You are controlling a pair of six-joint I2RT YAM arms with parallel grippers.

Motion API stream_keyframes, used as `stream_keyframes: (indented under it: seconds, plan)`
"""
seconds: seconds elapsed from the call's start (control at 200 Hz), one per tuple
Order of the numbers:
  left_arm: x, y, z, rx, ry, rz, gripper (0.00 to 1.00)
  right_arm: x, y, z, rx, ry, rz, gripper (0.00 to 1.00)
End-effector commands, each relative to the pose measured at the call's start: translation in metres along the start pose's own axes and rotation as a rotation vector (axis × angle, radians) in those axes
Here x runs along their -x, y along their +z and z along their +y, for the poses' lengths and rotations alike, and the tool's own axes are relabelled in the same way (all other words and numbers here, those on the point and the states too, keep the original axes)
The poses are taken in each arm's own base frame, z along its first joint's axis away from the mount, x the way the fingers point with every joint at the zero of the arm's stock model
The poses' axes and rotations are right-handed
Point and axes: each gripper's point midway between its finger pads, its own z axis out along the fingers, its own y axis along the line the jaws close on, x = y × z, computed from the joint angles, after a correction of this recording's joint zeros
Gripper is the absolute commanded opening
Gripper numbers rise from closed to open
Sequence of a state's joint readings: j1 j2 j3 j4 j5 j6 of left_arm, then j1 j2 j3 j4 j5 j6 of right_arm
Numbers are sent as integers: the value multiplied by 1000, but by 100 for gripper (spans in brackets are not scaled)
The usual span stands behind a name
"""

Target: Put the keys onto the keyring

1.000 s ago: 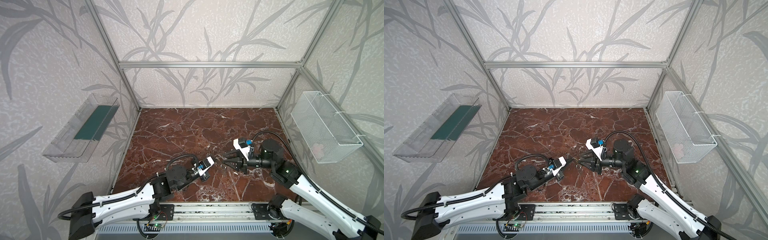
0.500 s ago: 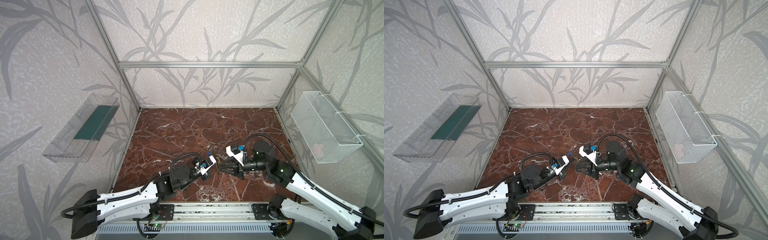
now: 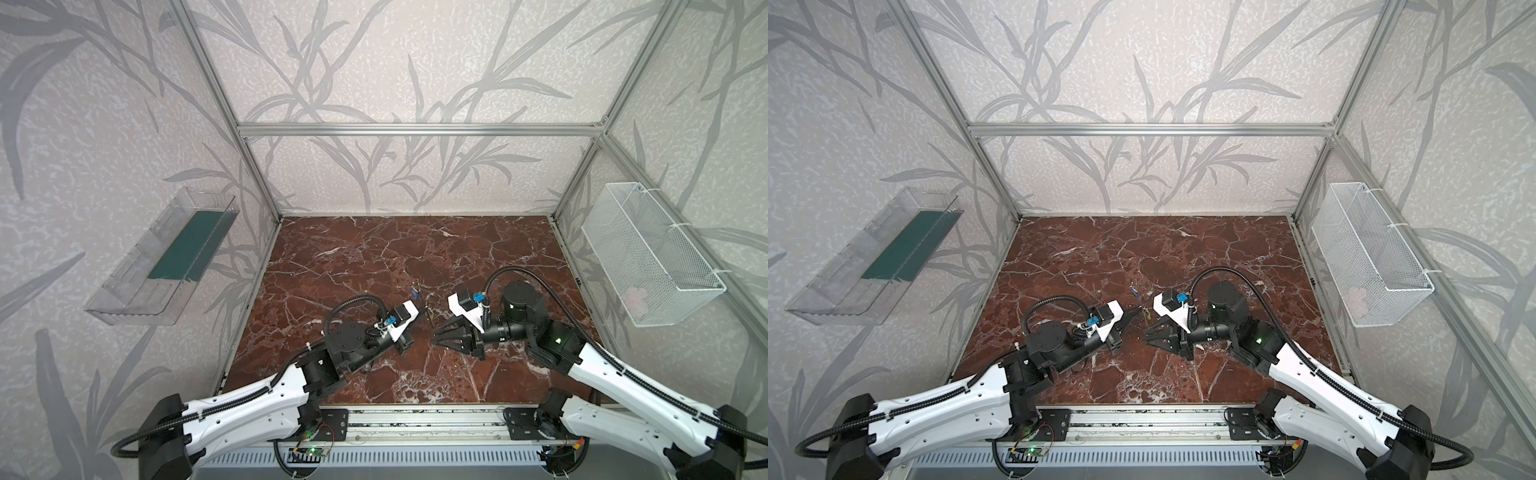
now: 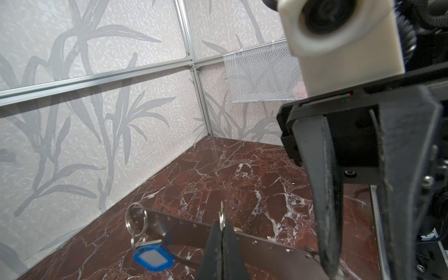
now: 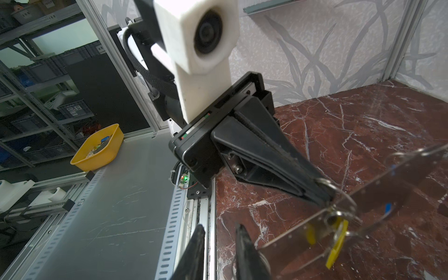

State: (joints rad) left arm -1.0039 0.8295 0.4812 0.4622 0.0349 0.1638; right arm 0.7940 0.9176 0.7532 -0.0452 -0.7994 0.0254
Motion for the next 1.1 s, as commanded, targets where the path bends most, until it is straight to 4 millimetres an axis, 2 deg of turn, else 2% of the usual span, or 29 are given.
stream_keyframes:
  seconds: [0.0,0.405,0.79,0.925,1.095]
  plan:
    - [12,-8,-7,-93,-54,-58,0,26,-2,2,-7,-50,-65,25]
    - [14,-12,-4,-135,-62,-44,0,47,-5,2,-22,-76,-127,29]
    - [13,-16,-14,-213,-55,-41,0,71,-31,-10,-220,-149,-175,30]
    - [15,-19,-20,-249,-57,-47,0,68,-33,-19,-254,-146,-148,28]
    - [19,-23,-23,-269,-60,-77,0,47,-22,-23,-214,-128,-73,23]
